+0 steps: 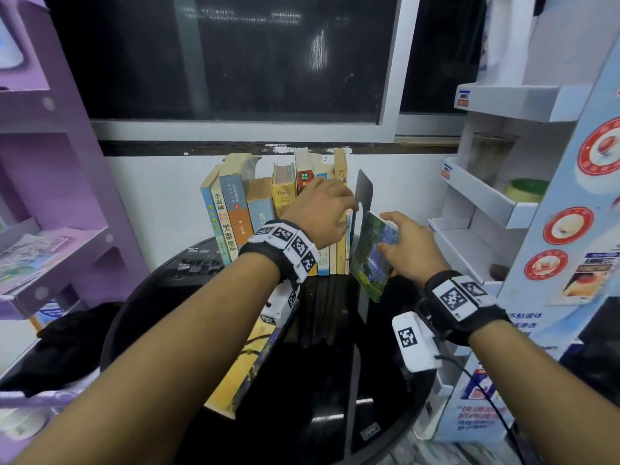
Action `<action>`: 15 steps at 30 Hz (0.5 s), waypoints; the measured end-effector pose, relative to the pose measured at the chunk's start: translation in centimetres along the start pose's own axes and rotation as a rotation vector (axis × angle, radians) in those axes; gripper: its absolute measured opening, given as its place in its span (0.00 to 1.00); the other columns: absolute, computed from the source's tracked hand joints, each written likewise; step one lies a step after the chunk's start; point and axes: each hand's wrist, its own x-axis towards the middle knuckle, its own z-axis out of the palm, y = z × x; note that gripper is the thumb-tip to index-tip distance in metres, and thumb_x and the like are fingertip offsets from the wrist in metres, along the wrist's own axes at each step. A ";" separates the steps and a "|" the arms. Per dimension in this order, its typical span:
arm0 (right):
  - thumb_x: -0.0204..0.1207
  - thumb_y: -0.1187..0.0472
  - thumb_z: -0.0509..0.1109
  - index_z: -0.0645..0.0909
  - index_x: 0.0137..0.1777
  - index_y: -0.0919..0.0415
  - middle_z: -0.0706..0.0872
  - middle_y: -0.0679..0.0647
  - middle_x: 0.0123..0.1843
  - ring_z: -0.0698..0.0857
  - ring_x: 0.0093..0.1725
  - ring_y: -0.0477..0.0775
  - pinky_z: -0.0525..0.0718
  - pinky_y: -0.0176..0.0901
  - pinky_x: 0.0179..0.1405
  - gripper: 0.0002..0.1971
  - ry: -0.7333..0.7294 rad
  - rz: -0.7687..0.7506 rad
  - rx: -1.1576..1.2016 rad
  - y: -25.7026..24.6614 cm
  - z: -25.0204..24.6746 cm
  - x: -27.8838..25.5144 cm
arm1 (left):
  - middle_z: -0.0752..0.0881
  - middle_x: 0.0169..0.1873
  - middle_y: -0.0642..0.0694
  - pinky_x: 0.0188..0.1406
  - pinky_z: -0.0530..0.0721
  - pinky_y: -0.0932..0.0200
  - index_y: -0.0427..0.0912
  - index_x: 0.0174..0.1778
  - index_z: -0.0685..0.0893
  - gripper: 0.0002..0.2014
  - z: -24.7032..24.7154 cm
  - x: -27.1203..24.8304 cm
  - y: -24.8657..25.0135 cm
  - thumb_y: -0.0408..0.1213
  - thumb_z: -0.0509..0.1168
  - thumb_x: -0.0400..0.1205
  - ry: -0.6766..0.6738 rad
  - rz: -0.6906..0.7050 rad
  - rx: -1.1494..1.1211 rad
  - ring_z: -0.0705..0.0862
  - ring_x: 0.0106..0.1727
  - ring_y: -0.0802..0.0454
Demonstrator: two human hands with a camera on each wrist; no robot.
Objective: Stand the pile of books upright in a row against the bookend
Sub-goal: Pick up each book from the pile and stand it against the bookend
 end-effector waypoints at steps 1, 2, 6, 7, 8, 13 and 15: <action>0.76 0.65 0.70 0.75 0.71 0.49 0.86 0.61 0.54 0.86 0.39 0.58 0.87 0.50 0.52 0.24 0.000 0.008 -0.011 0.0 0.1 0.3 | 0.78 0.71 0.50 0.80 0.54 0.47 0.52 0.68 0.80 0.19 0.2 0.4 0.1 0.44 0.63 0.80 -0.025 0.020 0.037 0.66 0.78 0.49; 0.77 0.65 0.70 0.74 0.72 0.49 0.85 0.60 0.55 0.85 0.41 0.57 0.85 0.45 0.53 0.24 0.004 0.014 -0.020 0.1 0.1 0.5 | 0.77 0.71 0.50 0.82 0.52 0.45 0.52 0.69 0.80 0.20 0.3 0.8 0.2 0.44 0.63 0.80 -0.052 0.039 0.071 0.64 0.79 0.49; 0.79 0.65 0.67 0.72 0.75 0.50 0.78 0.55 0.48 0.77 0.44 0.53 0.71 0.34 0.47 0.24 0.000 0.024 -0.072 0.2 0.0 1.2 | 0.76 0.73 0.50 0.83 0.46 0.43 0.53 0.69 0.80 0.20 0.9 2.4 0.3 0.46 0.61 0.80 -0.125 0.085 0.183 0.59 0.83 0.47; 0.80 0.64 0.67 0.72 0.75 0.50 0.78 0.55 0.48 0.77 0.44 0.54 0.70 0.35 0.46 0.24 -0.001 0.021 -0.083 0.1 0.0 1.2 | 0.77 0.73 0.49 0.83 0.46 0.42 0.53 0.69 0.80 0.20 1.1 2.7 0.3 0.47 0.61 0.80 -0.129 0.082 0.198 0.59 0.83 0.47; 0.80 0.64 0.66 0.72 0.75 0.50 0.80 0.57 0.49 0.77 0.44 0.54 0.70 0.35 0.45 0.24 0.000 0.017 -0.094 0.1 0.1 1.5 | 0.76 0.73 0.49 0.83 0.46 0.42 0.54 0.69 0.81 0.20 1.2 3.2 0.2 0.48 0.61 0.80 -0.134 0.076 0.210 0.58 0.83 0.46; 0.79 0.64 0.67 0.73 0.73 0.51 0.86 0.64 0.55 0.85 0.51 0.64 0.82 0.46 0.54 0.23 0.030 0.010 -0.084 0.1 1.3 3.1 | 0.74 0.75 0.48 0.82 0.45 0.37 0.54 0.67 0.82 0.19 2.0 4.6 -0.4 0.51 0.61 0.80 -0.171 0.064 0.294 0.54 0.84 0.44; 0.78 0.65 0.67 0.75 0.73 0.52 0.86 0.64 0.54 0.85 0.52 0.66 0.83 0.48 0.54 0.23 0.033 0.009 -0.096 0.2 1.3 3.6 | 0.74 0.76 0.48 0.81 0.44 0.35 0.54 0.67 0.83 0.20 2.2 5.0 -0.6 0.52 0.62 0.80 -0.186 0.072 0.332 0.53 0.84 0.43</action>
